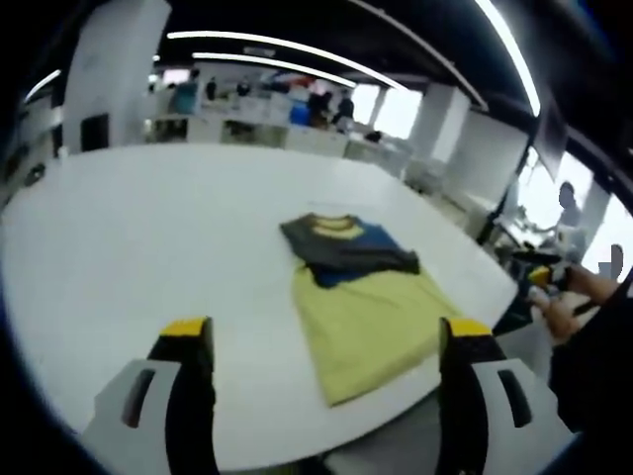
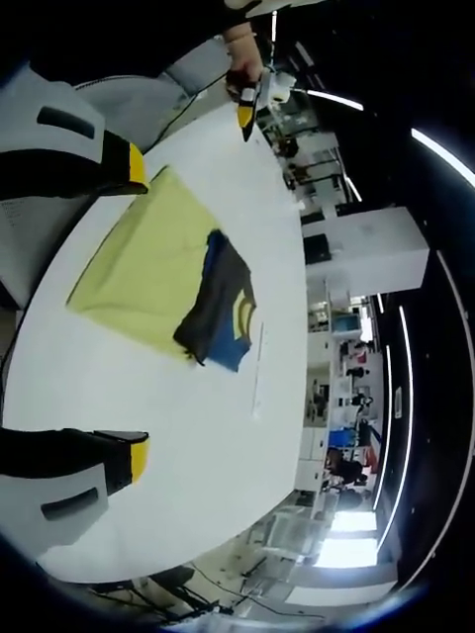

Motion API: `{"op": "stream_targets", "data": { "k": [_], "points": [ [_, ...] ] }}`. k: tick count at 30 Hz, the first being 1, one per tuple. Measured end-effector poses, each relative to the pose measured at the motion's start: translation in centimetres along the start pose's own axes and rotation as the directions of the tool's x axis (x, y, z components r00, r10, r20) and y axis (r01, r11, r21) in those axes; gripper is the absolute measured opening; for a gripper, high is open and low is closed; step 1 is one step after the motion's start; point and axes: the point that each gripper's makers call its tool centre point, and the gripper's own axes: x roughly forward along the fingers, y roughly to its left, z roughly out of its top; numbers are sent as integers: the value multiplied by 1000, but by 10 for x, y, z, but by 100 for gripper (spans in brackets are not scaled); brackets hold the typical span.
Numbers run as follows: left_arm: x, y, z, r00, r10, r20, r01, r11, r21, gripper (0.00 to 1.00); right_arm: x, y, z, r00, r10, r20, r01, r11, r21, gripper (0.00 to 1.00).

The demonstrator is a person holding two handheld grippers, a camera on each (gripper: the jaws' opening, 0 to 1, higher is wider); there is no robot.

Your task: Fold the garment on the visible template until the final outline fits inside the template.

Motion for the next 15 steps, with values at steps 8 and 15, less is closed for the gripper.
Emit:
{"op": "stream_targets", "data": {
  "k": [8,15],
  "points": [
    [5,-3,-12,999,-21,-29,21,1000,-1,85,6,1,-5,1000,12,-14,-12,1000,3,97],
    [15,-7,-38,995,-51,-86,49,998,-30,75,14,4,-18,998,29,-55,-30,1000,-5,95]
  ]
}}
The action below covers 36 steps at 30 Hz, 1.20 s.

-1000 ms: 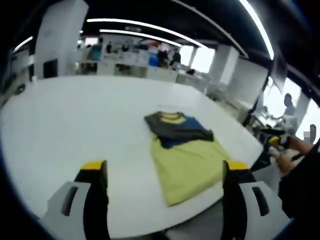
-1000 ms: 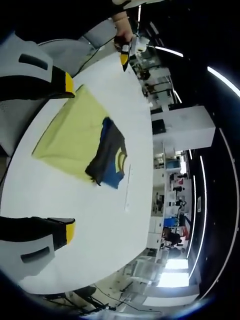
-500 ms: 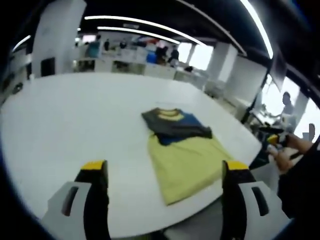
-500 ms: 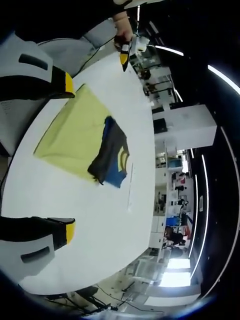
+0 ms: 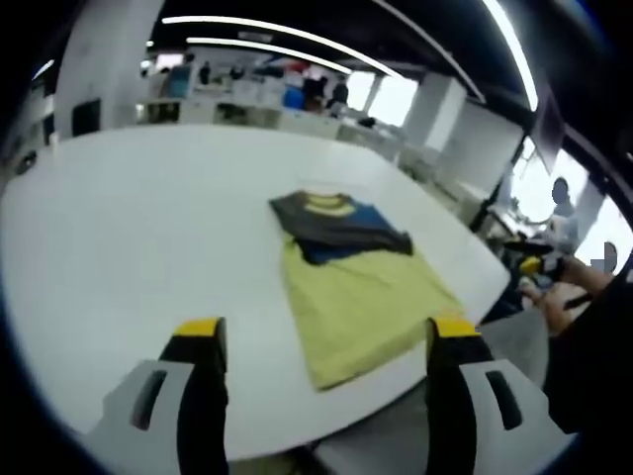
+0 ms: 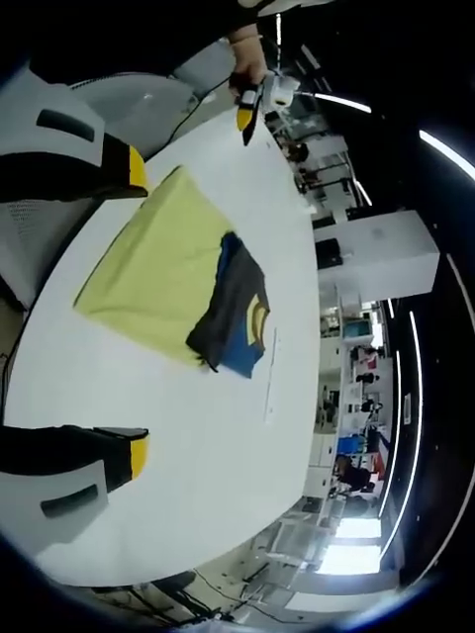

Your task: Fold the garment on the visible template until the final outline fits inside the template.

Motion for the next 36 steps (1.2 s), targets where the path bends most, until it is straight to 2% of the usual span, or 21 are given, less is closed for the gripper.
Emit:
{"op": "stream_targets", "data": {
  "k": [3,7,10,16,19,24,30,33,36],
  "points": [
    [7,-1,-11,1000,-8,-16,8,1000,-21,71,5,3,-4,1000,16,-13,-16,1000,4,93],
    [15,-6,-23,999,-37,-37,35,998,-53,60,12,7,-11,999,39,-29,-39,999,9,87],
    [21,-1,-34,997,-24,-68,20,998,-54,61,20,9,-20,997,55,-51,-54,998,17,80],
    [31,4,-58,991,-26,-130,16,997,-75,58,32,14,-35,993,79,-85,-76,996,37,74],
    [36,4,-64,990,-29,-137,17,996,-89,56,37,15,-43,991,92,-99,-87,995,58,70],
    [47,2,-72,989,-57,-135,34,986,-163,52,43,16,-52,988,106,-116,-95,991,93,57],
    [58,5,-82,990,-56,-133,24,973,-230,43,50,14,-60,985,109,-131,-92,988,125,53],
    [62,8,-90,986,-47,-160,7,970,-243,41,54,13,-65,984,106,-144,-88,988,128,50],
    [65,9,-100,979,-37,-200,-9,975,-222,40,59,12,-72,981,104,-165,-82,987,136,47]
  ]
}}
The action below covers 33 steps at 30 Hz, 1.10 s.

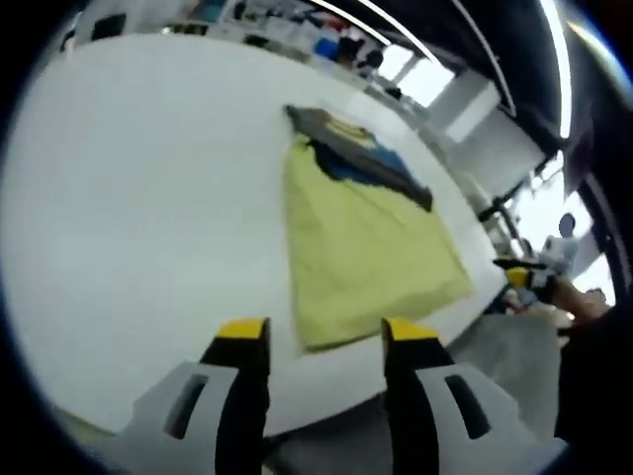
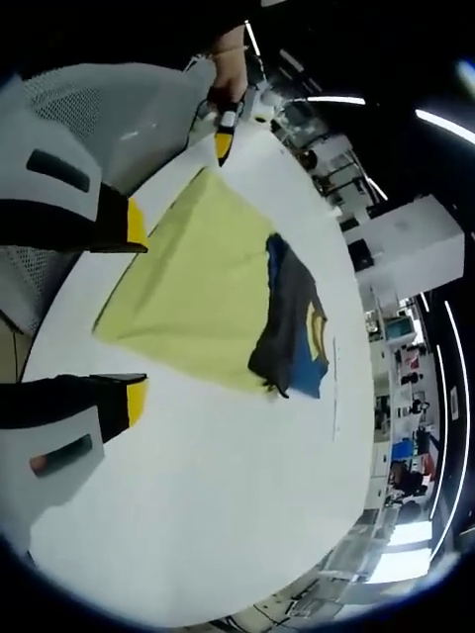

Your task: Fold the garment on the visible template until the final outline fits inside the template.

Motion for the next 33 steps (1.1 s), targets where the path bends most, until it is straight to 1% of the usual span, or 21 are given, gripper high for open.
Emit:
{"op": "stream_targets", "data": {
  "k": [1,4,8,13,17,23,27,33],
  "points": [
    [1,2,-2,1000,15,-12,-15,1000,28,40,2,0,-2,1000,0,-5,0,1000,0,46],
    [4,2,-4,1000,24,-14,-24,999,30,39,8,-2,-9,1000,0,-25,0,1000,-5,42],
    [7,4,1,999,33,5,-33,999,35,38,14,-5,-16,998,-12,-54,12,1000,-3,35],
    [9,5,2,999,45,-8,-44,996,73,36,18,-10,-25,996,-34,-85,34,999,0,29],
    [11,4,0,999,49,-17,-47,992,115,33,22,-11,-33,993,-33,-115,33,999,-1,28],
    [11,5,-1,999,50,-21,-47,992,116,28,29,-12,-40,987,-36,-156,34,999,-13,26],
    [11,5,-1,998,50,-24,-47,994,101,27,32,-13,-45,981,-43,-191,40,999,-20,21],
    [11,7,-1,998,51,-30,-48,996,74,25,34,-15,-46,978,-50,-204,47,999,-17,18]
  ]
}}
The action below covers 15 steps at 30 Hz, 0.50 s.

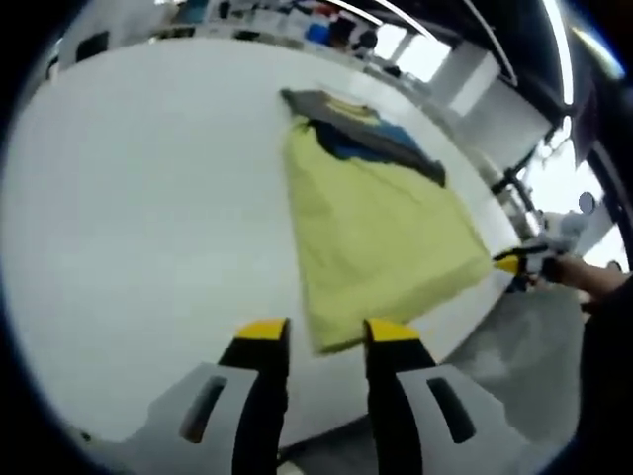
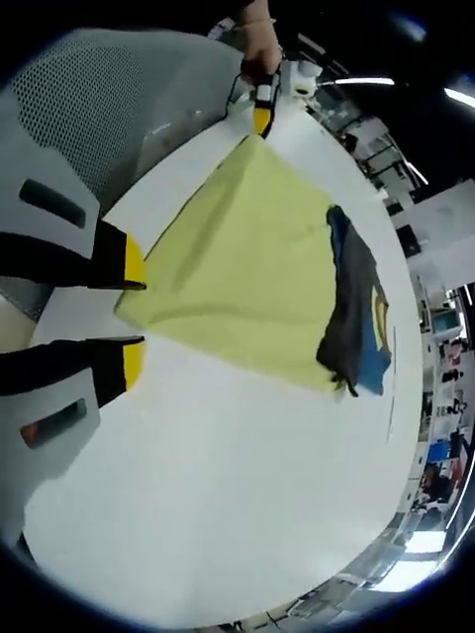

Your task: Fold the garment on the visible template until the final outline fits inside the template.

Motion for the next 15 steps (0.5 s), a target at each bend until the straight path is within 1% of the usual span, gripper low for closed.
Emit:
{"op": "stream_targets", "data": {
  "k": [6,9,13,14,15],
  "points": [
    [0,1,0,1000,1,-4,-1,1000,-15,25,1,-2,0,1000,-16,-8,16,999,-30,15],
    [0,-2,-1,1000,-4,-11,4,1000,-23,24,2,-2,0,999,-26,-21,24,997,-72,13],
    [0,-7,-2,1000,-21,-23,20,999,-32,20,3,-1,0,999,-26,-27,23,995,-92,10],
    [0,-8,-3,999,-23,-27,22,999,-35,18,4,-1,-1,999,-29,-31,26,995,-94,9],
    [-1,-9,-5,999,-27,-43,25,998,-53,14,5,-2,-1,999,-36,-31,33,994,-102,9]
  ]
}}
